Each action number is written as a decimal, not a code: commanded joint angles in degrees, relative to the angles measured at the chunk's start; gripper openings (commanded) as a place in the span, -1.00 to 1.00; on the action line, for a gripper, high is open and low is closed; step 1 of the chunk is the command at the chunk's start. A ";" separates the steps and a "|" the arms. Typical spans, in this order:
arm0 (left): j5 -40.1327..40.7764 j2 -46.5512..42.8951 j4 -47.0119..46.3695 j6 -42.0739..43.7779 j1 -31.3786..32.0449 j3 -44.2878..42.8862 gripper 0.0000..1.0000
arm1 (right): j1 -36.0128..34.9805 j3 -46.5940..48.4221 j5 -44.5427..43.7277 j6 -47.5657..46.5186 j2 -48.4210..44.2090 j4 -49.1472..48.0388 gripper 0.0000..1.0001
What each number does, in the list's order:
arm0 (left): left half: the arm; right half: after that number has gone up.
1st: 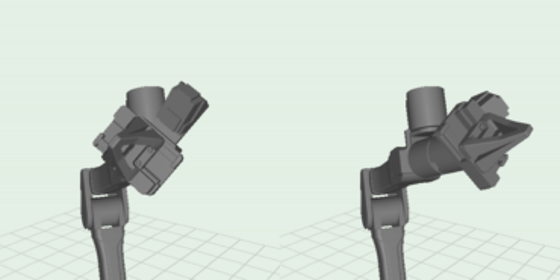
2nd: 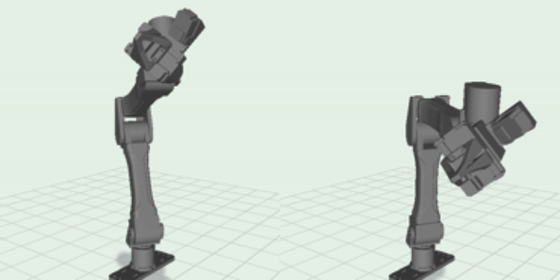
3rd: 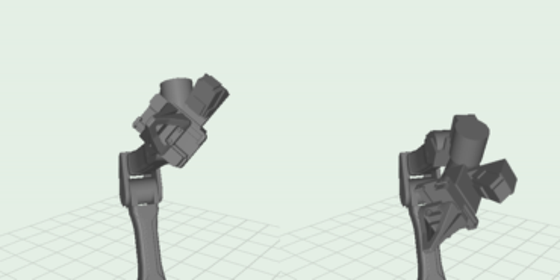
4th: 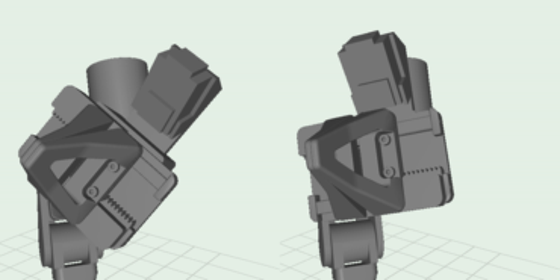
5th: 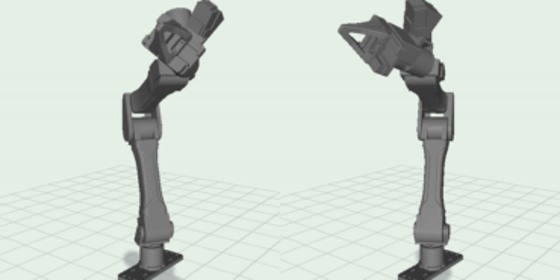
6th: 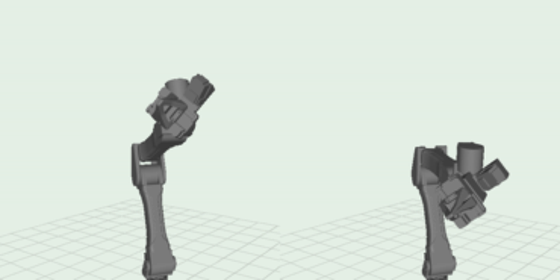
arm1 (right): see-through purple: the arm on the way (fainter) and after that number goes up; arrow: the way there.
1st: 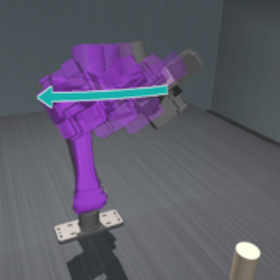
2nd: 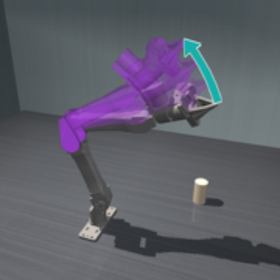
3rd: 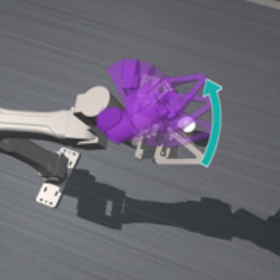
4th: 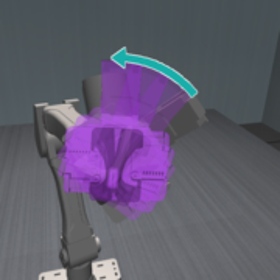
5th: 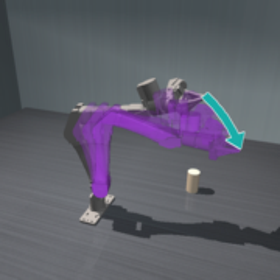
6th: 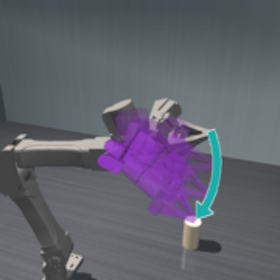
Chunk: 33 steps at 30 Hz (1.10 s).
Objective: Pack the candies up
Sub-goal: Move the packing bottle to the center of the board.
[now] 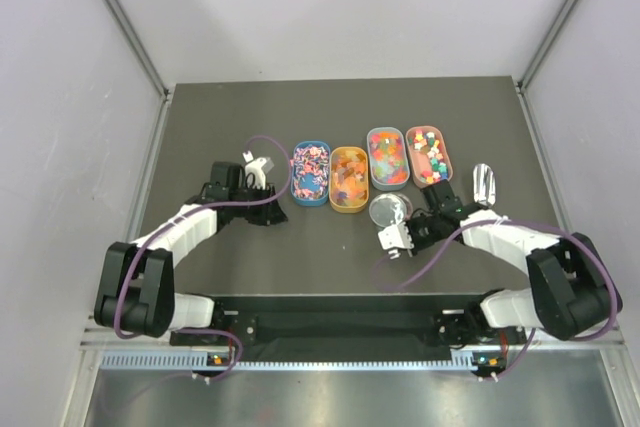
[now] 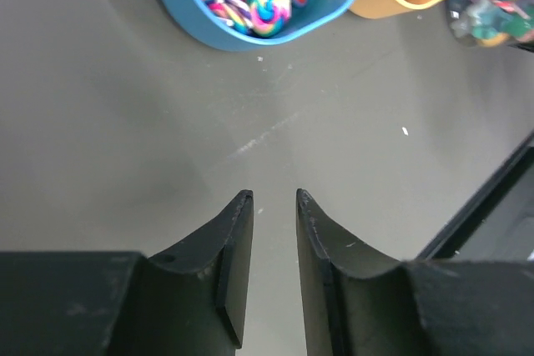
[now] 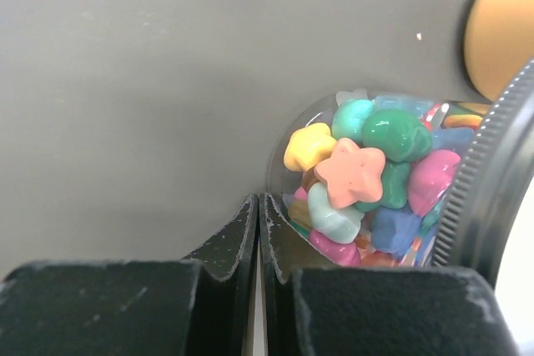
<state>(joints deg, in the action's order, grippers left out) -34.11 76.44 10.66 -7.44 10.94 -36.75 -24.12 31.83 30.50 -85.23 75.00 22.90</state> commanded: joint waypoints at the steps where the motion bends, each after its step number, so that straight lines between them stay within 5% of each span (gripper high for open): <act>1: -3.94 0.11 -1.78 -0.12 0.05 -0.60 -0.35 | -1.54 2.71 0.00 2.09 0.15 -2.77 -1.00; 10: -3.07 0.28 -0.11 -1.79 1.54 -3.32 -0.20 | -1.81 3.23 0.00 1.21 -15.74 15.40 -0.91; 15: -2.89 0.28 0.16 0.06 1.54 -7.62 0.08 | -2.86 4.46 -3.95 0.33 -30.51 27.01 -0.26; 19: -3.60 0.20 -0.11 0.50 1.54 -9.48 0.12 | -2.95 7.71 -7.21 4.54 -36.67 25.45 -0.13; 23: -3.42 -0.42 -0.02 2.25 1.45 -10.53 0.15 | -3.56 13.86 -1.86 15.34 -31.87 23.52 0.09; 28: -4.12 -1.82 3.84 4.72 1.45 -10.97 0.17 | -5.76 22.89 0.26 25.28 -14.76 21.49 -0.10; 33: -3.42 -3.67 4.55 5.33 1.37 -9.57 0.17 | -8.48 30.38 0.17 22.75 -5.67 26.22 -0.19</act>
<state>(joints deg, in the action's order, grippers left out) -36.58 75.53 15.07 -4.08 12.43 -45.91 -30.61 56.97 28.42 -63.81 67.29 45.84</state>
